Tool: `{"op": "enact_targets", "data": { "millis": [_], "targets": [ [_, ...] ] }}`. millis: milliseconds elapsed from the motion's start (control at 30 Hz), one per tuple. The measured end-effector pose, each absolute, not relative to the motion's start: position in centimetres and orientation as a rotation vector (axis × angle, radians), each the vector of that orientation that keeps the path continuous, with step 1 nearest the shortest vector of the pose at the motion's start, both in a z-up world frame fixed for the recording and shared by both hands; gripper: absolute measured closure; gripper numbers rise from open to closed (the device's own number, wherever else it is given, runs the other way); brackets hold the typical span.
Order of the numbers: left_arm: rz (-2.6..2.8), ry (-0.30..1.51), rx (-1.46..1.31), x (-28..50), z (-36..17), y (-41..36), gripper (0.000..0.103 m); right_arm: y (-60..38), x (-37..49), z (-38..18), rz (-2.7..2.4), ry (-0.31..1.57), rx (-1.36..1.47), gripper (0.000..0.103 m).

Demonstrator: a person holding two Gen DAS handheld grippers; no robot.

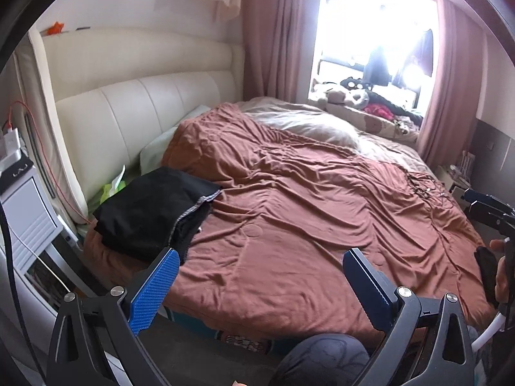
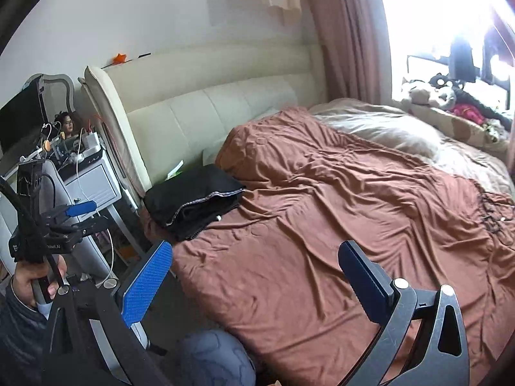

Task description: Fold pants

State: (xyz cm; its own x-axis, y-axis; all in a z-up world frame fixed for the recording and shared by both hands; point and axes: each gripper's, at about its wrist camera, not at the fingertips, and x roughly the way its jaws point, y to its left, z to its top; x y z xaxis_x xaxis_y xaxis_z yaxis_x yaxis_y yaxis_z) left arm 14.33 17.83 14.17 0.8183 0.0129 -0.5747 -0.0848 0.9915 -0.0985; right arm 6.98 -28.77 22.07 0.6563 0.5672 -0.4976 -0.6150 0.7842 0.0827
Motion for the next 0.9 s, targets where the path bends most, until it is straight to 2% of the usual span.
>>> {"op": "enact_targets", "data": {
  "millis": [600, 900],
  "targets": [
    [-0.033, 0.5, -0.026, 6.9, 16.1, 9.0, 0.0, -34.0, -2.4, 21.7, 0.543, 0.483, -0.134, 0.0],
    [-0.091, 0.478, -0.035, 4.9, 14.7, 6.0, 0.0, -36.7, -5.7, 20.1, 0.489, 0.466, -0.084, 0.0]
  ]
}}
